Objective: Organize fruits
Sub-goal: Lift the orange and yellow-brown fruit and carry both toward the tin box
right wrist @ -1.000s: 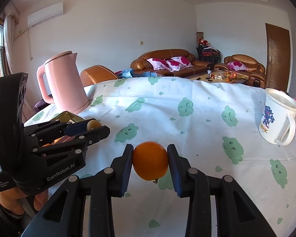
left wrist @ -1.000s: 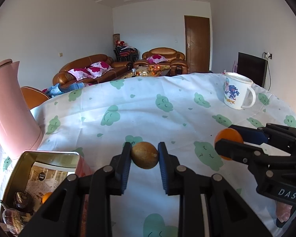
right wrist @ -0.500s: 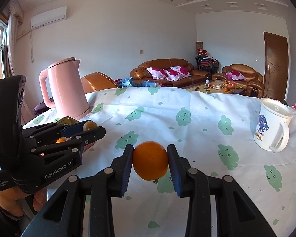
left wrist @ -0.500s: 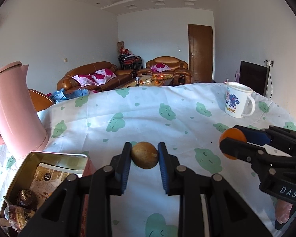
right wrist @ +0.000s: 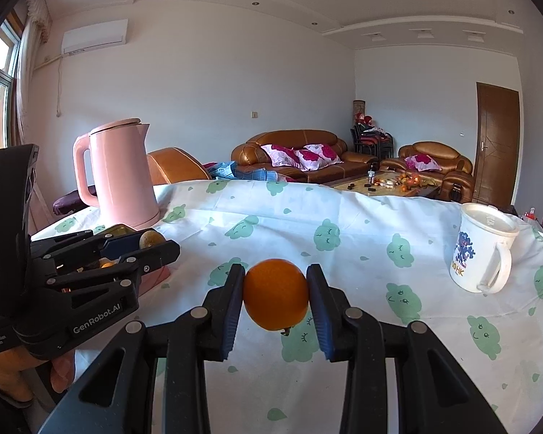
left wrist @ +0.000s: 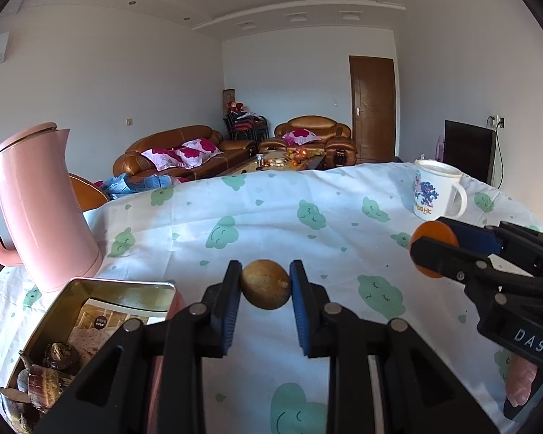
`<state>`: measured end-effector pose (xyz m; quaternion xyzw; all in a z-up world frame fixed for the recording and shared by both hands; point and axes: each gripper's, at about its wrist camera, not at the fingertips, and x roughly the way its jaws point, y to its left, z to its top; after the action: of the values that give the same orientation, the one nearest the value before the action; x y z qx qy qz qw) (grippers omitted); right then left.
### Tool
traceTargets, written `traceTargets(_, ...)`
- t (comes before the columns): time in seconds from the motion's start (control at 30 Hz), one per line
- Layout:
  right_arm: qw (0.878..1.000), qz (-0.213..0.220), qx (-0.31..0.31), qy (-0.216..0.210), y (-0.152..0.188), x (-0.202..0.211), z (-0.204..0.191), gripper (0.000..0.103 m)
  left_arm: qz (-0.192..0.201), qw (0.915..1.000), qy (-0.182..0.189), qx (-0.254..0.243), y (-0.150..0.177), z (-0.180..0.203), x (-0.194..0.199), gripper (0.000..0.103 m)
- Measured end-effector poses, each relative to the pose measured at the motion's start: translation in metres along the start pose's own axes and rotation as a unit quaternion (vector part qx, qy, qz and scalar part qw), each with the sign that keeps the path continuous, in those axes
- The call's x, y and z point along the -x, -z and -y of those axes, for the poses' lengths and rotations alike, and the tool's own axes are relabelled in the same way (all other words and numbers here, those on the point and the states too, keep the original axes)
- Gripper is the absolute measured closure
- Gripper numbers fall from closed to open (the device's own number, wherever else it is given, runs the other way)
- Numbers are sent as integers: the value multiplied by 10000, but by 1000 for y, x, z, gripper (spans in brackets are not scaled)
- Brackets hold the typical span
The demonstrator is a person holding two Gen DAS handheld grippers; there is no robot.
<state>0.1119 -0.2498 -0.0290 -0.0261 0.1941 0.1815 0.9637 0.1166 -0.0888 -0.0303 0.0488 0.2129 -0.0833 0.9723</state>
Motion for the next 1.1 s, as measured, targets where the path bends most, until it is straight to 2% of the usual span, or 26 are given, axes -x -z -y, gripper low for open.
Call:
traceTargets(0.37,9999,49,117,91,0,3,-8,66,79,10000,3,-49,7,-2,20,75)
traceTargets(1.1,9983,-46,388,-433,-7,3,-62,66,22,9995,-143,282,23,-45,51,75)
